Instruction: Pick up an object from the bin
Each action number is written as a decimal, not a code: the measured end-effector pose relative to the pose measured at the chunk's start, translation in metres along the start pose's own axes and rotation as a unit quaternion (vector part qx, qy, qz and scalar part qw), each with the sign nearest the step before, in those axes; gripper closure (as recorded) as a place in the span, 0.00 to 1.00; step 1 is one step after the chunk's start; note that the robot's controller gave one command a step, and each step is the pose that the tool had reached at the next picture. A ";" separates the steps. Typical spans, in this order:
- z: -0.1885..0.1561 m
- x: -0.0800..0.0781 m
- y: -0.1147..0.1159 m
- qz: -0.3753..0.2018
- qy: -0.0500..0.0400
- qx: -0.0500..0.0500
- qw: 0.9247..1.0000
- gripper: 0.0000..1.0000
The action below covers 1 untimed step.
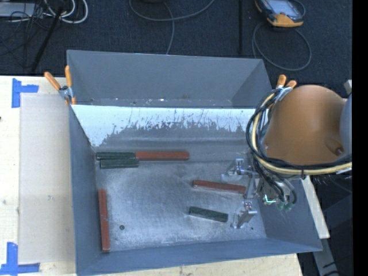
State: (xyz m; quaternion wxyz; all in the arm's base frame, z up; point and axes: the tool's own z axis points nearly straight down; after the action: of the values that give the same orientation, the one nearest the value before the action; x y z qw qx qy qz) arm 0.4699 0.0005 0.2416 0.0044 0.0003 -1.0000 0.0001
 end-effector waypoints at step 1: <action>-0.003 -0.001 0.000 0.000 -0.004 0.000 1.000 0.00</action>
Offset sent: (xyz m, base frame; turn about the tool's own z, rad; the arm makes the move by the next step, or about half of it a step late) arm 0.0335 0.0133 -0.1173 -0.0235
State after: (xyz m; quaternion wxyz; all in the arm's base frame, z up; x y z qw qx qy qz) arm 0.4711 0.0005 0.2446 0.0009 0.0003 -1.0000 0.0001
